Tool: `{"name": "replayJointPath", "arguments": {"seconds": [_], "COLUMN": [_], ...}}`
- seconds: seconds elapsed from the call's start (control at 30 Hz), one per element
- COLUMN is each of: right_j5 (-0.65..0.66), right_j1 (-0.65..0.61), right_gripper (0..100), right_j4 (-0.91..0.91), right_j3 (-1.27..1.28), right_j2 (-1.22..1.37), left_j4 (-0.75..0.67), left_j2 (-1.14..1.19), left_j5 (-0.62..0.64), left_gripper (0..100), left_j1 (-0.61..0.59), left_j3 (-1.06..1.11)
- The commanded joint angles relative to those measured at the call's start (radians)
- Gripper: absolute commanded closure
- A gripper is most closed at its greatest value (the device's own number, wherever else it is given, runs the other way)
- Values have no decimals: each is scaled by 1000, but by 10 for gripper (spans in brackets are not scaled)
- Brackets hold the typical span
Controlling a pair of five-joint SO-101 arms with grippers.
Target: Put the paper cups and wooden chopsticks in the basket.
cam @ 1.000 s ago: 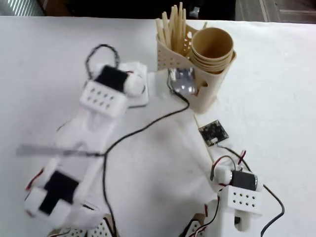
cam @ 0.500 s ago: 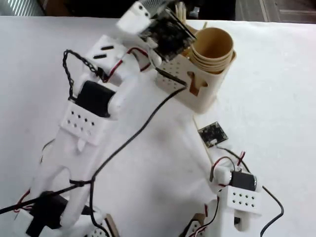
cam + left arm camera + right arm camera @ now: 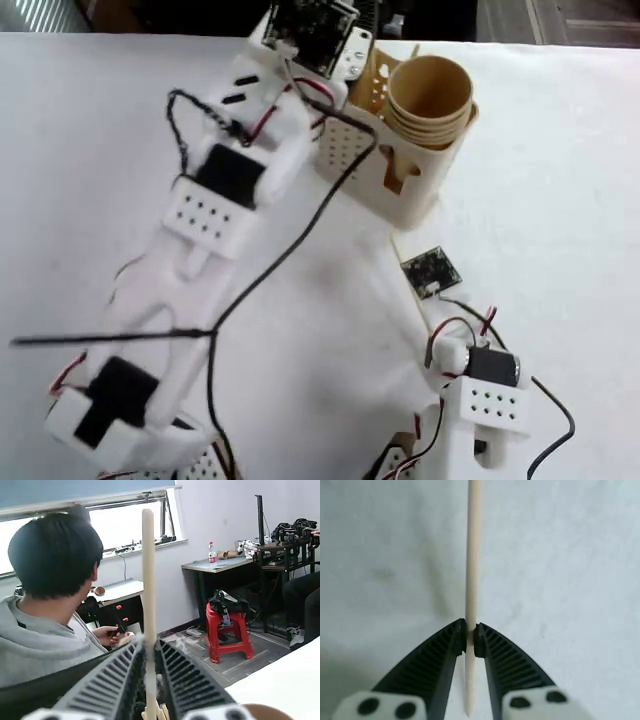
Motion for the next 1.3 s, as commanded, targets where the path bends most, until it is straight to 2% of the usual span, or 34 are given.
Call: {"name": "replayJointPath", "arguments": {"seconds": [0.0, 0.17, 0.33, 0.4, 0.57, 0.8, 0.93, 1.27], "right_j5": [-12, -12, -12, -12, -12, -12, -2, 18], "right_j1": [13, 13, 13, 13, 13, 10, -1, -236], "right_gripper": [981, 981, 981, 981, 981, 981, 981, 981], "right_j4": [-7, -10, -10, -10, -10, -12, -12, -4], "right_j3": [-3, 9, 9, 9, 9, 6, 2, -118], "right_j2": [-12, -13, -13, -13, -13, -13, -13, -2], "left_j4": [-63, -149, -135, -74, 115, 321, 497, 936], "left_j2": [45, 134, 182, 182, 134, -31, -154, -463], "left_j5": [25, 28, 28, 28, 28, 28, 23, 20], "left_gripper": [978, 978, 976, 961, 830, 831, 832, 832], "left_j1": [1, -25, -25, -25, -39, -137, -217, -294], "left_j3": [-44, -44, -37, -43, -44, -37, -35, -35]}}
